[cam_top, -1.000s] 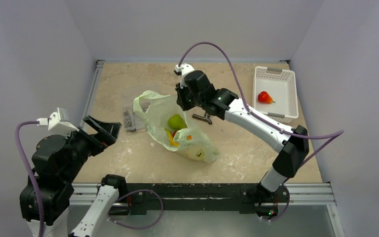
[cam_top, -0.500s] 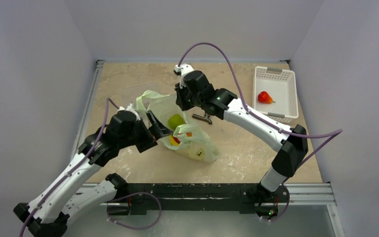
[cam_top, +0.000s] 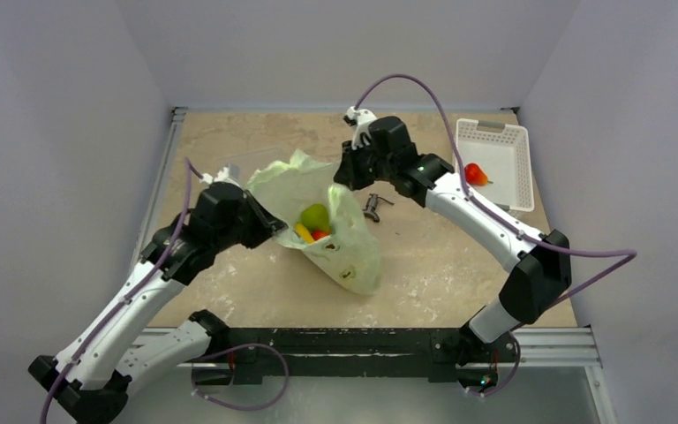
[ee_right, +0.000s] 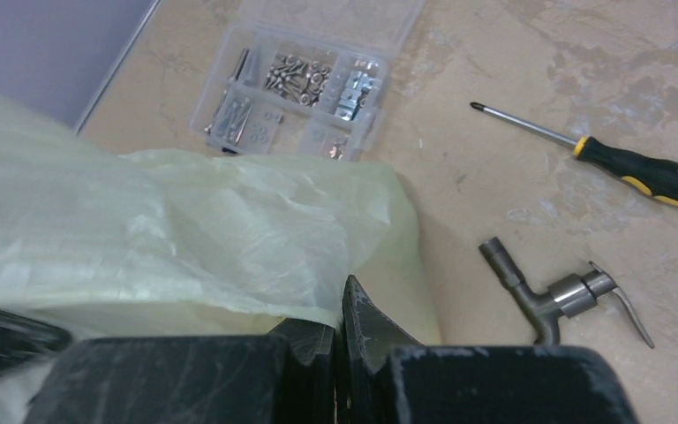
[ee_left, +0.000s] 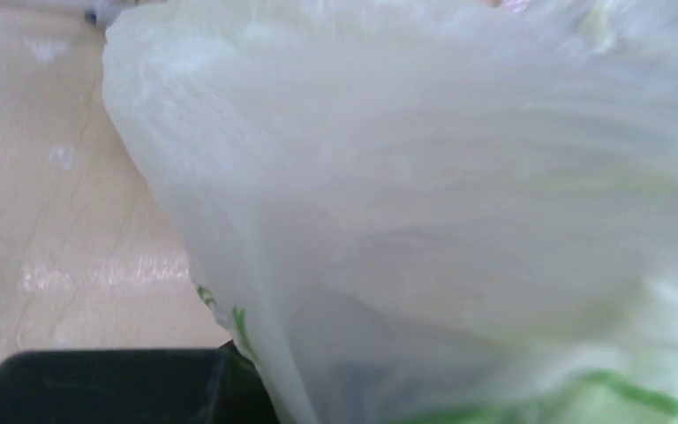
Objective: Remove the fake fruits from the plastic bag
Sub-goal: Adjust the plastic bag at the center of the board.
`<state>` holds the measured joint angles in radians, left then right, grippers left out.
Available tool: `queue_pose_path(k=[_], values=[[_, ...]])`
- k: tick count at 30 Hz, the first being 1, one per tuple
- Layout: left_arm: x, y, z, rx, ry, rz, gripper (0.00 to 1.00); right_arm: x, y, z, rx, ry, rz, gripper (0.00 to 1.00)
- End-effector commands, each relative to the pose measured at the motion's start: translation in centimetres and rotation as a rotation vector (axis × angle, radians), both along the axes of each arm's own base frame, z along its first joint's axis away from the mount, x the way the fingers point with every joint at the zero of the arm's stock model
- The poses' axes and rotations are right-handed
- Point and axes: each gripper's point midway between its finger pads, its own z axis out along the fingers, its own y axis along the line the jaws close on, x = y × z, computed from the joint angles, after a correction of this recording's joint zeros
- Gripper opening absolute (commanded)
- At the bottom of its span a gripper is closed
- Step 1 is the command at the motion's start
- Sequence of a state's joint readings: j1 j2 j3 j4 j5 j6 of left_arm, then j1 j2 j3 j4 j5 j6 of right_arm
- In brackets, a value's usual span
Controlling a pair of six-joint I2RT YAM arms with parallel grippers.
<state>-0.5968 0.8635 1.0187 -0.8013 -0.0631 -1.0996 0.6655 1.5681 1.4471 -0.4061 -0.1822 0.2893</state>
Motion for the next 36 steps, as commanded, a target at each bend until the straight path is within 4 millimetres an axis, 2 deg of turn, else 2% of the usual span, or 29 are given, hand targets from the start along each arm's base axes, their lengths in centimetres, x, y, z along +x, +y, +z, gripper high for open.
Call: queue_pose_path(k=[1, 4, 7, 10, 12, 14, 18, 22, 25, 27, 28, 31, 34, 36], values=[[0.7, 2.4, 5.6, 0.073, -0.177, -0.089, 0.0, 0.9, -2.5, 0.6, 0.132, 0.011, 0.098, 0.0], [1.0, 2.3, 5.9, 0.101, -0.16, -0.155, 0.0, 1.5, -4.5, -1.9, 0.198, 0.079, 0.149, 0.0], [1.5, 0.7, 5.8, 0.092, -0.143, -0.258, 0.0, 2.2, -6.1, -5.2, 0.193, 0.126, 0.113, 0.0], [1.8, 0.3, 4.7, 0.105, -0.102, -0.289, 0.0, 3.0, -7.4, -9.1, 0.107, 0.183, 0.029, 0.0], [1.9, -0.3, 4.4, 0.091, -0.114, -0.317, 0.0, 3.3, -8.2, -9.9, 0.055, 0.2, -0.013, 0.0], [2.0, -0.5, 4.3, 0.089, -0.122, -0.333, 0.0, 3.6, -9.1, -9.1, 0.012, 0.173, -0.06, 0.01], [2.3, -0.5, 4.7, 0.091, -0.14, -0.33, 0.0, 4.3, -11.0, -5.9, -0.043, 0.092, -0.156, 0.38], [2.4, -1.2, 4.9, 0.068, -0.128, -0.359, 0.0, 3.8, -11.6, -1.0, -0.074, 0.016, -0.201, 0.64], [2.6, -1.0, 4.7, 0.082, -0.124, -0.352, 0.0, 3.5, -11.7, 3.7, -0.04, -0.083, -0.229, 0.76], [2.6, -1.1, 4.6, 0.083, -0.122, -0.359, 0.0, 3.1, -10.2, 6.2, 0.053, -0.126, -0.172, 0.8], [2.6, -1.1, 4.6, 0.083, -0.119, -0.361, 0.0, 2.7, -8.8, 7.3, 0.114, -0.14, -0.124, 0.82], [2.8, -1.3, 4.5, 0.08, -0.114, -0.364, 0.0, 0.7, -3.9, 8.5, 0.214, -0.133, 0.053, 0.83], [3.0, -1.3, 4.9, 0.083, -0.118, -0.366, 0.0, -3.0, -0.1, 8.3, 0.295, -0.071, 0.227, 0.81], [3.1, -1.3, 5.2, 0.087, -0.128, -0.361, 0.0, -6.4, 1.5, 6.6, 0.348, 0.01, 0.342, 0.76]])
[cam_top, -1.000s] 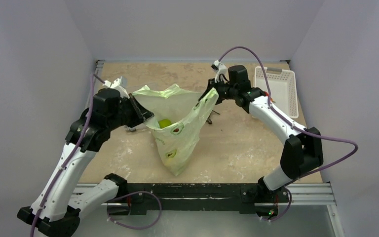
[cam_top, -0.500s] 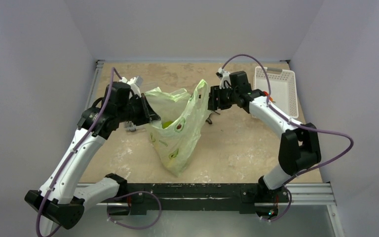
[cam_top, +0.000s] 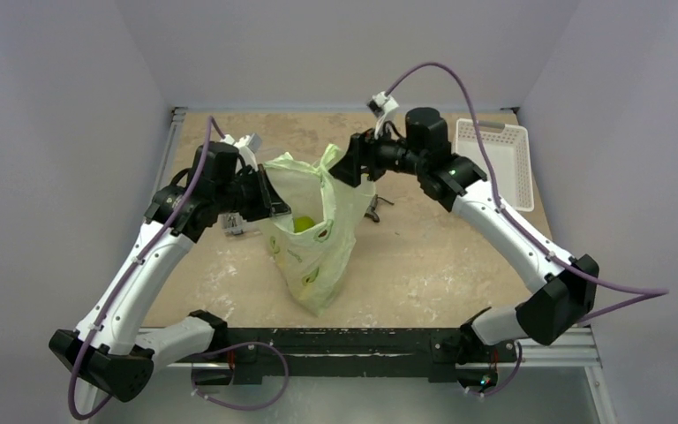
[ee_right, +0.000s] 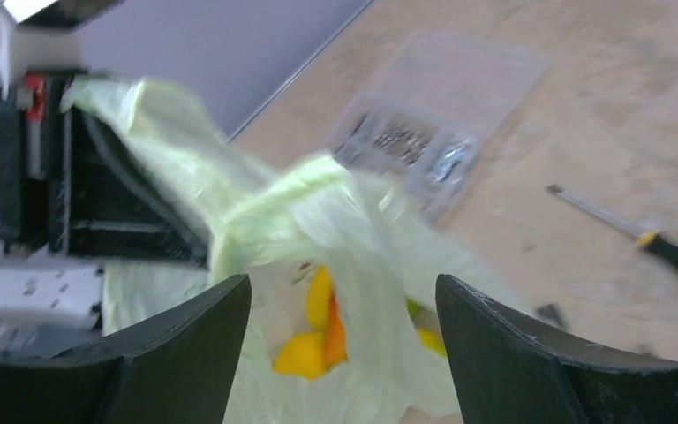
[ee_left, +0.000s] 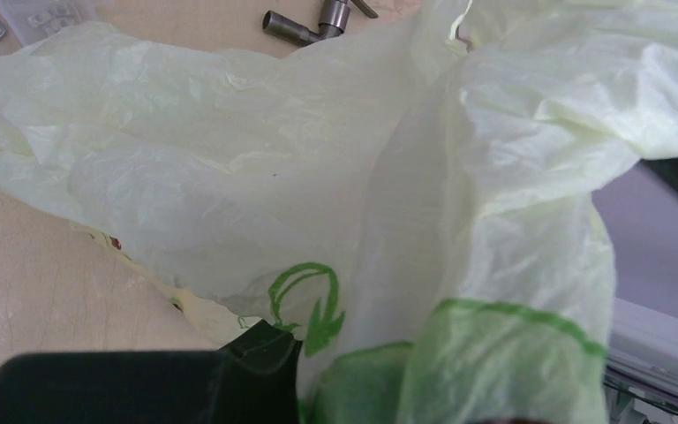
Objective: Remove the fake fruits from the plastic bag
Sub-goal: Adjust the plastic bag at the center of the board.
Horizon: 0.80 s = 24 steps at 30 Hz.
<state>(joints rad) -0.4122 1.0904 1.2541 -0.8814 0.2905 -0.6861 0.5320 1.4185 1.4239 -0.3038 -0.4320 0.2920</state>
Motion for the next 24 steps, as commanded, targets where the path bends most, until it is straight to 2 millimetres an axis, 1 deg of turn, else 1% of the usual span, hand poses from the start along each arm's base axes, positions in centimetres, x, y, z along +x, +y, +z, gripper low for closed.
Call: queue_pose_path(k=[1, 2, 4, 5, 6, 7, 8, 9, 10, 11, 12, 13, 14, 15, 16, 17, 18, 19, 21, 22, 24], values=[[1.0, -0.3, 3.0, -0.028, -0.102, -0.02, 0.0, -7.6, 4.5, -2.1, 0.132, 0.136, 0.329, 0.75], [1.1, -0.3, 3.0, -0.026, -0.107, -0.019, 0.0, -9.2, 4.7, -2.5, 0.144, 0.13, 0.367, 0.71], [1.6, -0.2, 2.9, -0.019, -0.108, -0.004, 0.0, -12.5, 5.1, -4.0, 0.142, 0.146, 0.446, 0.64], [1.8, -0.3, 2.9, -0.02, -0.107, -0.001, 0.0, -14.0, 5.2, -5.3, 0.136, 0.169, 0.473, 0.58], [2.0, -0.4, 3.0, -0.025, -0.107, 0.004, 0.0, -15.1, 5.1, -6.9, 0.124, 0.2, 0.484, 0.48], [2.3, -0.4, 3.1, -0.029, -0.11, 0.014, 0.0, -16.3, 5.0, -9.1, 0.099, 0.242, 0.491, 0.37], [2.7, -0.3, 3.2, -0.03, -0.116, 0.03, 0.0, -17.3, 4.6, -12.0, 0.058, 0.293, 0.474, 0.24], [3.2, -0.2, 3.4, -0.031, -0.12, 0.051, 0.0, -17.8, 4.1, -14.6, 0.01, 0.323, 0.438, 0.12], [3.7, 0.0, 3.6, -0.029, -0.127, 0.07, 0.0, -18.6, 3.6, -16.9, -0.038, 0.338, 0.415, 0.06], [4.2, 0.4, 3.7, -0.019, -0.134, 0.091, 0.0, -19.3, 3.2, -18.6, -0.072, 0.336, 0.399, 0.04], [4.6, 0.5, 3.7, -0.014, -0.137, 0.102, 0.0, -19.8, 2.7, -19.7, -0.093, 0.331, 0.383, 0.04], [4.9, 0.5, 3.8, -0.015, -0.138, 0.1, 0.0, -19.7, 2.4, -19.7, -0.092, 0.312, 0.364, 0.06], [5.0, 0.4, 3.7, -0.016, -0.134, 0.094, 0.0, -19.4, 2.2, -19.1, -0.081, 0.281, 0.342, 0.08], [5.1, 0.3, 3.6, -0.017, -0.126, 0.087, 0.0, -18.9, 2.0, -18.3, -0.071, 0.242, 0.312, 0.13], [5.1, 0.2, 3.6, -0.02, -0.127, 0.077, 0.0, -17.9, 1.8, -17.2, -0.061, 0.196, 0.262, 0.21], [5.0, 0.0, 3.5, -0.026, -0.128, 0.063, 0.0, -17.6, 1.9, -16.5, -0.048, 0.189, 0.245, 0.29], [4.9, -0.2, 3.2, -0.029, -0.121, 0.055, 0.0, -16.9, 1.4, -16.4, -0.08, 0.196, 0.206, 0.32], [4.8, -0.2, 3.1, -0.03, -0.113, 0.05, 0.0, -16.0, 1.1, -16.2, -0.121, 0.192, 0.162, 0.37], [4.4, -0.4, 3.0, -0.032, -0.108, 0.03, 0.0, -14.7, 0.2, -15.5, -0.208, 0.178, 0.095, 0.5], [4.2, -0.5, 3.0, -0.034, -0.108, 0.018, 0.0, -13.9, -0.2, -14.5, -0.232, 0.161, 0.053, 0.56], [3.8, -0.7, 3.0, -0.036, -0.108, -0.013, 0.0, -13.0, -1.8, -13.8, -0.301, 0.136, -0.015, 0.62]])
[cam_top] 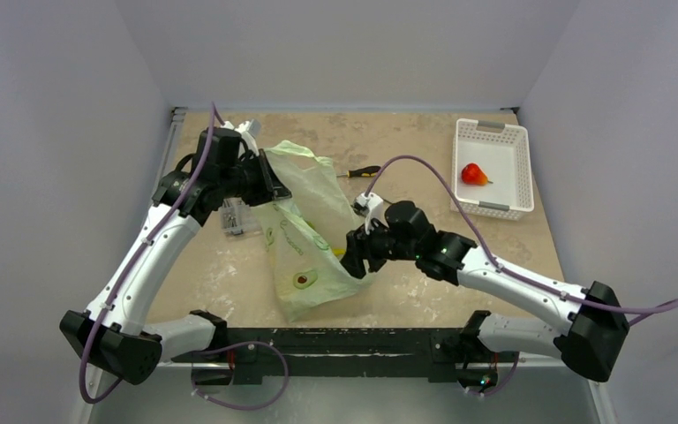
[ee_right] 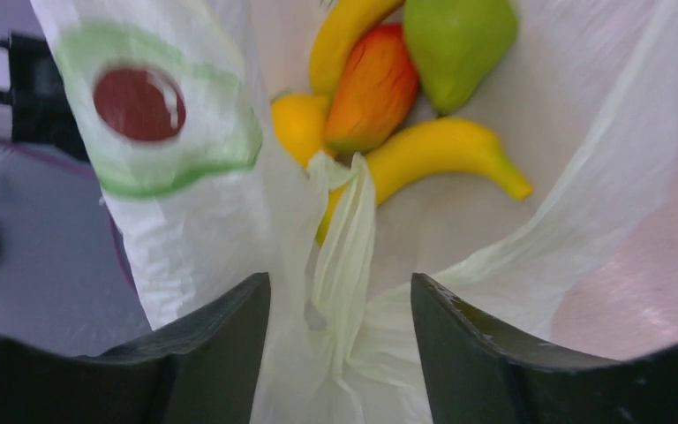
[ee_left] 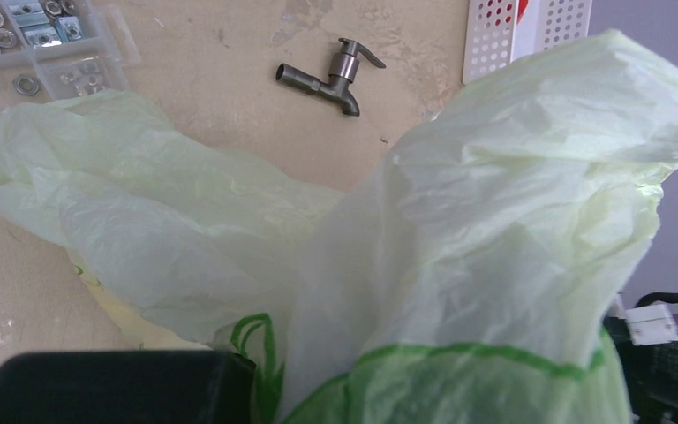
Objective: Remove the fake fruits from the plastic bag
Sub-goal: Adjust the plastic bag at the center of the board.
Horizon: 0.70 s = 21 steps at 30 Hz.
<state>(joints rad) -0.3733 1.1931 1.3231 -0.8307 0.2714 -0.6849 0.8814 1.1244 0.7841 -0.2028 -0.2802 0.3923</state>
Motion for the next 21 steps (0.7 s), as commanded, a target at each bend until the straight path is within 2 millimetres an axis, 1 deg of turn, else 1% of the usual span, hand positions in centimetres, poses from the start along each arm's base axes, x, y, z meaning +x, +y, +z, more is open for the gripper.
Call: queue_pose_path(k=[1, 2, 5, 6, 7, 8, 9, 10, 13, 14, 16, 17, 18, 21], values=[[-0.2, -0.8, 2.6, -0.039, -0.087, -0.079, 0.0, 3.6, -3.8, 2.6, -0.184, -0.139, -0.191, 0.64], [-0.3, -0.8, 2.6, -0.038, -0.083, -0.088, 0.0, 4.0, -4.6, 3.4, -0.205, -0.166, -0.218, 0.66], [-0.8, -0.9, 2.7, -0.039, -0.077, -0.111, 0.0, 4.4, -5.1, 6.7, -0.19, -0.227, -0.232, 0.69], [-1.0, -1.0, 2.8, -0.042, -0.077, -0.116, 0.0, 4.4, -4.8, 7.9, -0.166, -0.247, -0.221, 0.71], [-1.1, -1.0, 2.9, -0.047, -0.08, -0.123, 0.0, 4.5, -4.1, 8.8, -0.131, -0.26, -0.202, 0.71], [-1.2, -1.1, 3.0, -0.051, -0.081, -0.126, 0.0, 4.6, -3.1, 9.3, -0.093, -0.265, -0.181, 0.69], [-1.3, -1.1, 3.2, -0.056, -0.085, -0.128, 0.0, 4.7, -1.7, 9.5, -0.052, -0.258, -0.149, 0.61], [-1.3, -1.2, 3.4, -0.064, -0.091, -0.134, 0.0, 4.8, -0.3, 9.5, -0.014, -0.241, -0.123, 0.51], [-1.4, -1.5, 4.1, -0.083, -0.1, -0.148, 0.0, 5.2, 3.9, 8.3, 0.103, -0.174, -0.056, 0.25], [-1.4, -1.6, 4.2, -0.085, -0.099, -0.15, 0.0, 5.8, 5.2, 8.4, 0.156, -0.176, -0.057, 0.19], [-1.6, -1.7, 4.4, -0.092, -0.092, -0.161, 0.0, 6.9, 6.9, 6.7, 0.175, -0.158, -0.058, 0.15], [-1.6, -1.9, 4.5, -0.101, -0.088, -0.163, 0.0, 7.3, 7.6, 6.7, 0.202, -0.167, -0.055, 0.14], [-1.6, -2.3, 4.7, -0.125, -0.081, -0.176, 0.0, 7.8, 8.4, 5.4, 0.196, -0.153, -0.055, 0.14], [-1.3, -4.1, 5.2, -0.217, -0.048, -0.218, 0.0, 8.5, 10.1, 3.9, 0.222, -0.132, -0.037, 0.15]])
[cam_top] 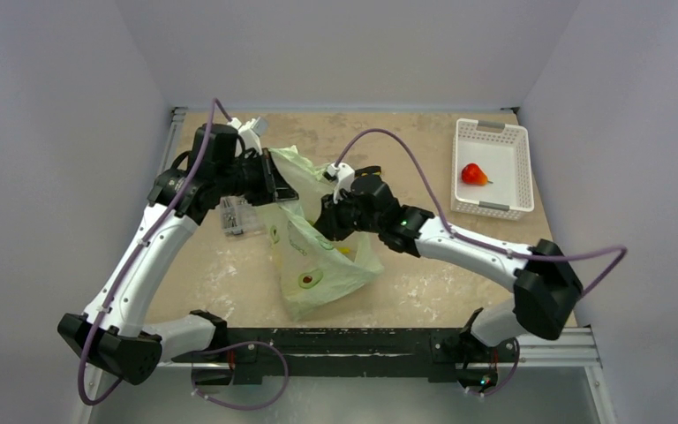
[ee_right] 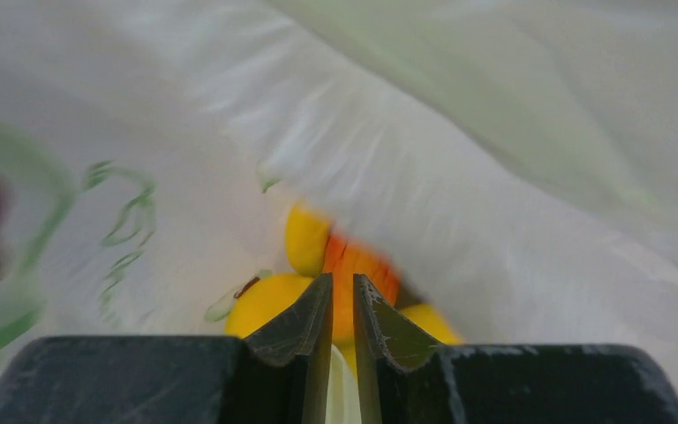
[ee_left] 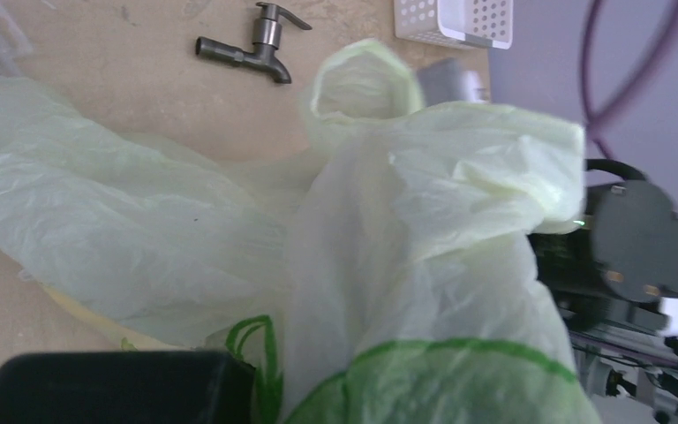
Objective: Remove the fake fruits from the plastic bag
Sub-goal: Adjust the plastic bag at the center of the board.
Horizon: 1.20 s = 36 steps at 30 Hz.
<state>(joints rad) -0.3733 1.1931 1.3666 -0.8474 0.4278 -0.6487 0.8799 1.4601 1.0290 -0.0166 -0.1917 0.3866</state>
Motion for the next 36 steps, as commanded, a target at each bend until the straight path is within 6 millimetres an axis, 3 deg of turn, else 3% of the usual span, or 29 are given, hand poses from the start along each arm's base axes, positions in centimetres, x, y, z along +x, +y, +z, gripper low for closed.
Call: queue_pose_path(k=[1, 7, 12, 14, 16, 22, 26, 32, 34, 36], values=[[0.4, -3.0, 3.5, -0.168, -0.026, -0.104, 0.0, 1.6, 3.5, 1.8, 0.183, -0.035, 0.018, 0.17], [0.8, -2.8, 4.2, -0.123, -0.069, -0.12, 0.0, 7.6, -1.5, -0.7, -0.044, -0.13, -0.29, 0.32], [0.1, -0.8, 1.0, 0.014, -0.052, -0.104, 0.0, 8.1, -4.5, -0.1, -0.16, -0.185, -0.35, 0.47], [-0.4, 0.1, -0.9, 0.07, -0.03, -0.093, 0.0, 6.7, -4.5, 0.5, -0.159, -0.192, -0.29, 0.49], [-0.8, 1.0, -2.4, 0.119, -0.004, -0.077, 0.0, 3.9, -3.5, 0.5, -0.096, -0.141, -0.183, 0.52], [-1.7, 2.7, -4.1, 0.204, 0.012, -0.051, 0.0, -3.1, -1.2, 0.2, 0.051, -0.075, -0.003, 0.52], [-2.4, 2.9, -5.0, 0.211, 0.045, -0.055, 0.0, -5.4, -0.9, -1.4, 0.048, -0.105, 0.026, 0.52], [-2.6, 3.2, -5.3, 0.206, 0.046, -0.027, 0.0, -7.2, 0.9, -6.4, -0.055, -0.054, 0.167, 0.51], [-2.4, 3.2, -5.4, 0.209, 0.048, -0.022, 0.0, -8.4, 1.4, -6.5, -0.059, -0.041, 0.249, 0.4], [-2.5, 2.9, -5.1, 0.196, 0.052, -0.032, 0.0, -8.9, 1.3, -4.9, -0.035, -0.046, 0.276, 0.29]])
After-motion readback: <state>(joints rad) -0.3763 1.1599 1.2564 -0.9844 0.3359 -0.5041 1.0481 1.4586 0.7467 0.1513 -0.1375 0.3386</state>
